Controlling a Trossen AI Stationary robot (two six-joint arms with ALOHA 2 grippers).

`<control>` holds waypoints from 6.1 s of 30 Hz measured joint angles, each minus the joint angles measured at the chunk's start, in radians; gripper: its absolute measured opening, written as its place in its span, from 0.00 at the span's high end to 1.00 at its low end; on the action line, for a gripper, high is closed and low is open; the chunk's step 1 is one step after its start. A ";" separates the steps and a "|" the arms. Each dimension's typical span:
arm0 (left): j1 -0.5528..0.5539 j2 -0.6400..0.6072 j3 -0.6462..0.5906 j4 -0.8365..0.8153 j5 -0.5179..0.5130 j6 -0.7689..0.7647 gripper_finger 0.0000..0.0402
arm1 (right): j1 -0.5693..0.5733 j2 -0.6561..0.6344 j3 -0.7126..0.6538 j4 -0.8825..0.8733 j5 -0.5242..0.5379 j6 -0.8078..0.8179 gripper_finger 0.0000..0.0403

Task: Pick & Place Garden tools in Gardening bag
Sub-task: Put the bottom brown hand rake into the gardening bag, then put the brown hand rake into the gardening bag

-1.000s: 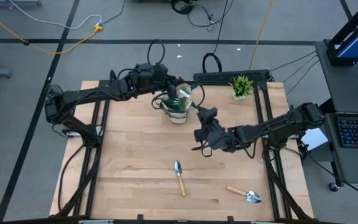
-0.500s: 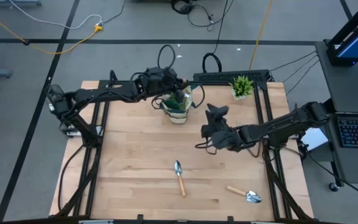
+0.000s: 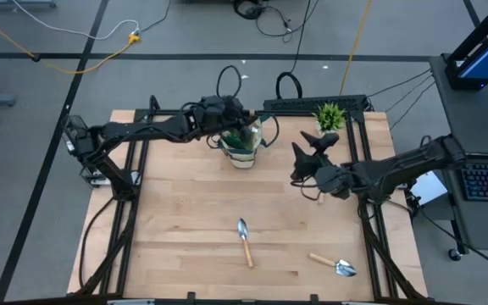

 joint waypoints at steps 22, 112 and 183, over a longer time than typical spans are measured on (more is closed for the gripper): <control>-0.029 -0.001 -0.149 0.140 -0.043 0.001 0.85 | -0.004 -0.041 0.000 -0.254 -0.268 0.348 0.48; -0.120 -0.405 -0.229 -0.165 0.048 -0.073 0.36 | -0.133 -0.045 0.061 -0.971 -0.756 1.318 0.48; -0.132 -0.422 -0.337 -0.098 0.020 -0.152 0.36 | -0.080 -0.040 -0.297 -0.793 -0.988 -0.035 0.48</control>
